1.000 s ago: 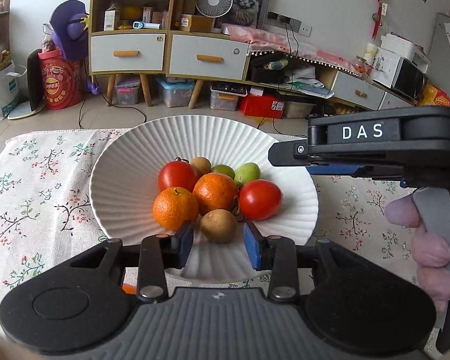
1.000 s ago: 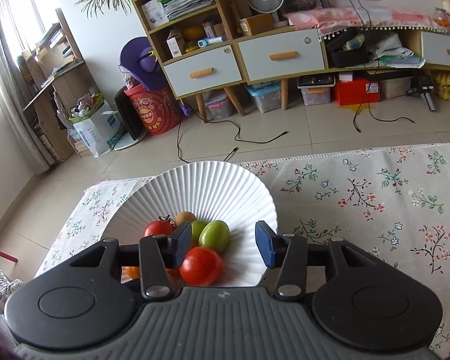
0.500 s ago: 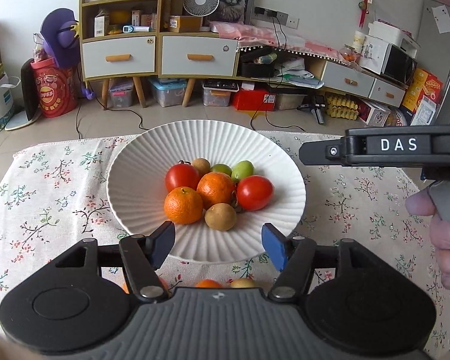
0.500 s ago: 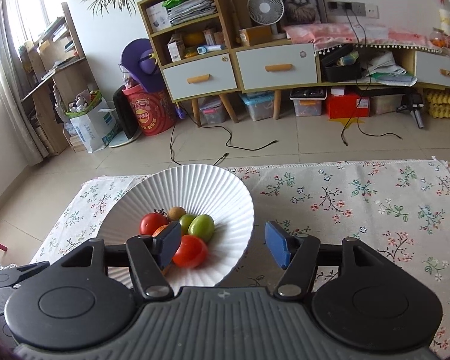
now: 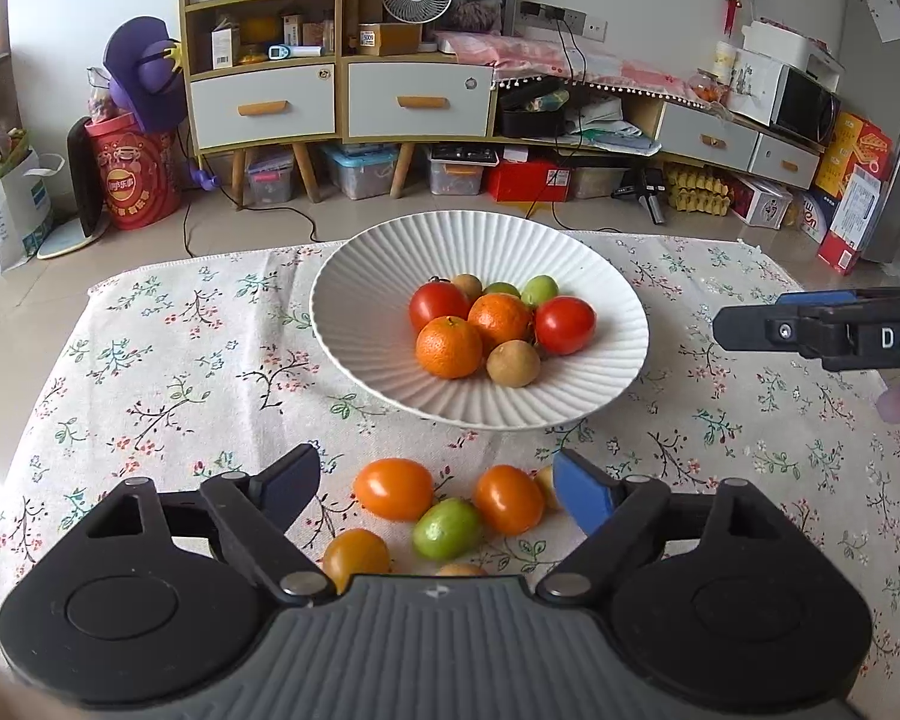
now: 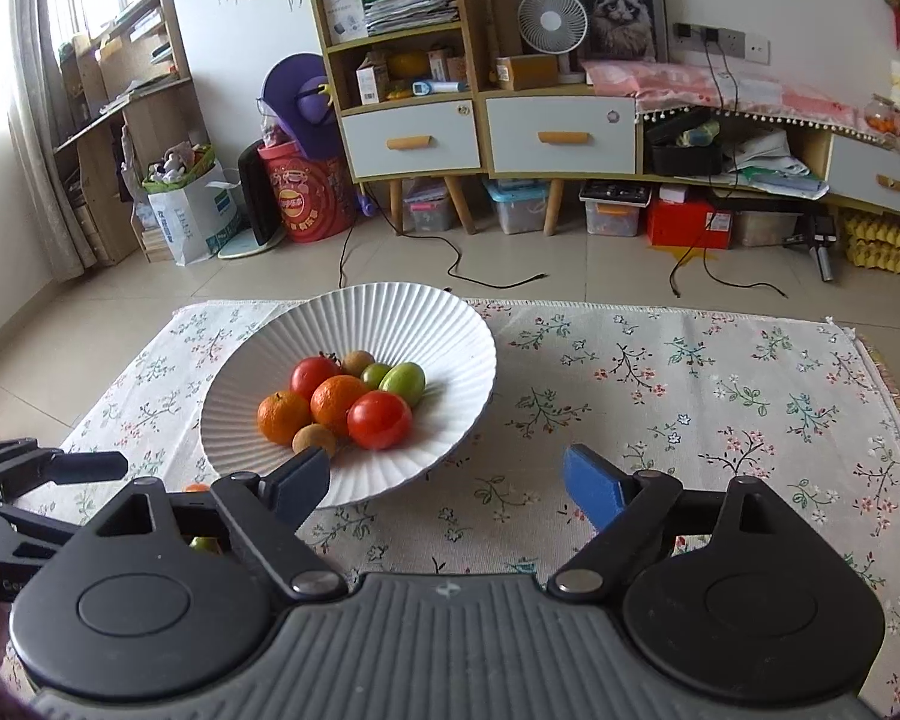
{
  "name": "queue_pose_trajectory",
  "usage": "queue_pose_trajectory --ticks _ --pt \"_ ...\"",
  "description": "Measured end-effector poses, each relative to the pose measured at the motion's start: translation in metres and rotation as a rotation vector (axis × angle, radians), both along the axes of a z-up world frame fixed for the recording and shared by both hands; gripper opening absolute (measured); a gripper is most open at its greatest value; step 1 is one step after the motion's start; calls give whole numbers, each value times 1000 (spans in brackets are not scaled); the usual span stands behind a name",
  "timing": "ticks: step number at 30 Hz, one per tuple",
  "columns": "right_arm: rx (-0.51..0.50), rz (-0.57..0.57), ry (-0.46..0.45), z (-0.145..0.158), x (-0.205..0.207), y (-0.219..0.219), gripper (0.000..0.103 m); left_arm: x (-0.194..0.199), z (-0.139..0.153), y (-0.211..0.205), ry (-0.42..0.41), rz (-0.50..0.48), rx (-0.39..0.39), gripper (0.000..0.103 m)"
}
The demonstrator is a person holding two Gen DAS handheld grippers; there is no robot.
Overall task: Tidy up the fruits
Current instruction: 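Withdraw both open tools back over the remaining fruit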
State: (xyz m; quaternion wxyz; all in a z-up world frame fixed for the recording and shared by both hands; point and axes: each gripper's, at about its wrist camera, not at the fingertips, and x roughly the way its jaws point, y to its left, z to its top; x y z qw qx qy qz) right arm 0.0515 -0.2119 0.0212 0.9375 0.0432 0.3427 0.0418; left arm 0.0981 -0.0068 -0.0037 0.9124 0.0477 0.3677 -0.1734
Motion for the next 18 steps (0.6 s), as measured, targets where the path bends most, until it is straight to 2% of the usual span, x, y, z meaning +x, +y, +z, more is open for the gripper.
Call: queue_pose_trajectory --ticks 2,8,18 --pt "-10 9 4 -2 -5 3 87 -5 1 5 -9 5 3 90" --pt "-37 36 15 -5 -15 13 92 -15 -2 13 -2 9 18 95" --pt "-63 80 31 -13 -24 33 96 -26 -6 26 9 10 41 96"
